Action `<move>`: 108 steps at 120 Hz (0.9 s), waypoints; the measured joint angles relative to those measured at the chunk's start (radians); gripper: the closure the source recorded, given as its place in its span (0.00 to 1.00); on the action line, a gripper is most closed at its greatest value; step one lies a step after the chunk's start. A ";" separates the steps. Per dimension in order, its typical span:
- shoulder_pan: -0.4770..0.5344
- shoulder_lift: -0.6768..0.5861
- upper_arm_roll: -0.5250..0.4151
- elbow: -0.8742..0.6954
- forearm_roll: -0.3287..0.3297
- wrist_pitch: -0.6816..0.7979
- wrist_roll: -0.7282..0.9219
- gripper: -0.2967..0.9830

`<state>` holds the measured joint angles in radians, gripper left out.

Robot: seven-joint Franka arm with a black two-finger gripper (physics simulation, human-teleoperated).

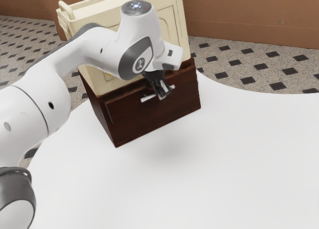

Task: Pull the drawer handle with one arm to open the drawer

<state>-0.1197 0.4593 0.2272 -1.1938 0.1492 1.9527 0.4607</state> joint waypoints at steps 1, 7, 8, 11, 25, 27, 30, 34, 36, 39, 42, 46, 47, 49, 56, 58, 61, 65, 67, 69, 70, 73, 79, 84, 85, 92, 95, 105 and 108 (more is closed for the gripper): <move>-0.001 0.000 0.000 0.000 -0.001 -0.001 -0.001 0.75; -0.005 -0.003 0.000 0.000 -0.006 -0.006 -0.005 0.77; -0.005 -0.004 0.000 0.000 -0.007 -0.007 -0.006 0.78; -0.006 -0.006 -0.001 -0.001 -0.009 -0.009 -0.008 0.79; -0.011 -0.015 -0.003 -0.010 -0.015 -0.019 -0.016 0.82; -0.012 -0.016 -0.004 -0.011 -0.015 -0.020 -0.018 0.82; -0.013 -0.017 -0.004 -0.014 -0.015 -0.021 -0.019 0.82; -0.016 -0.023 -0.007 -0.020 -0.015 -0.023 -0.022 0.83; -0.016 -0.026 -0.010 -0.022 -0.015 -0.023 -0.023 0.83; -0.017 -0.028 -0.013 -0.028 -0.015 -0.024 -0.025 0.83; -0.019 -0.033 -0.016 -0.033 -0.014 -0.024 -0.027 0.84; -0.020 -0.039 -0.023 -0.038 -0.013 -0.026 -0.029 0.84; -0.020 -0.040 -0.024 -0.039 -0.013 -0.027 -0.030 0.84; -0.019 -0.041 -0.027 -0.041 -0.013 -0.029 -0.031 0.85; -0.021 -0.051 -0.035 -0.053 -0.013 -0.032 -0.035 0.85; -0.022 -0.054 -0.037 -0.058 -0.013 -0.033 -0.036 0.85; -0.024 -0.059 -0.040 -0.064 -0.013 -0.035 -0.038 0.85; -0.022 -0.066 -0.045 -0.071 -0.013 -0.038 -0.040 0.85; -0.021 -0.069 -0.047 -0.075 -0.013 -0.040 -0.041 0.85; -0.021 -0.072 -0.050 -0.078 -0.013 -0.041 -0.042 0.85; -0.022 -0.073 -0.051 -0.080 -0.013 -0.042 -0.042 0.85; -0.021 -0.077 -0.056 -0.083 -0.014 -0.044 -0.043 0.85; -0.023 -0.084 -0.065 -0.092 -0.014 -0.047 -0.046 0.85; -0.023 -0.088 -0.068 -0.097 -0.014 -0.050 -0.048 0.85; -0.024 -0.089 -0.068 -0.097 -0.014 -0.050 -0.049 0.85; -0.025 -0.095 -0.072 -0.100 -0.015 -0.055 -0.051 0.85; -0.025 -0.097 -0.075 -0.101 -0.016 -0.057 -0.053 0.85; -0.023 -0.105 -0.087 -0.114 -0.015 -0.063 -0.059 0.85; -0.023 -0.107 -0.090 -0.118 -0.014 -0.064 -0.061 0.85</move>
<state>-0.1430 0.3525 0.1372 -1.3115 0.1350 1.8886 0.3993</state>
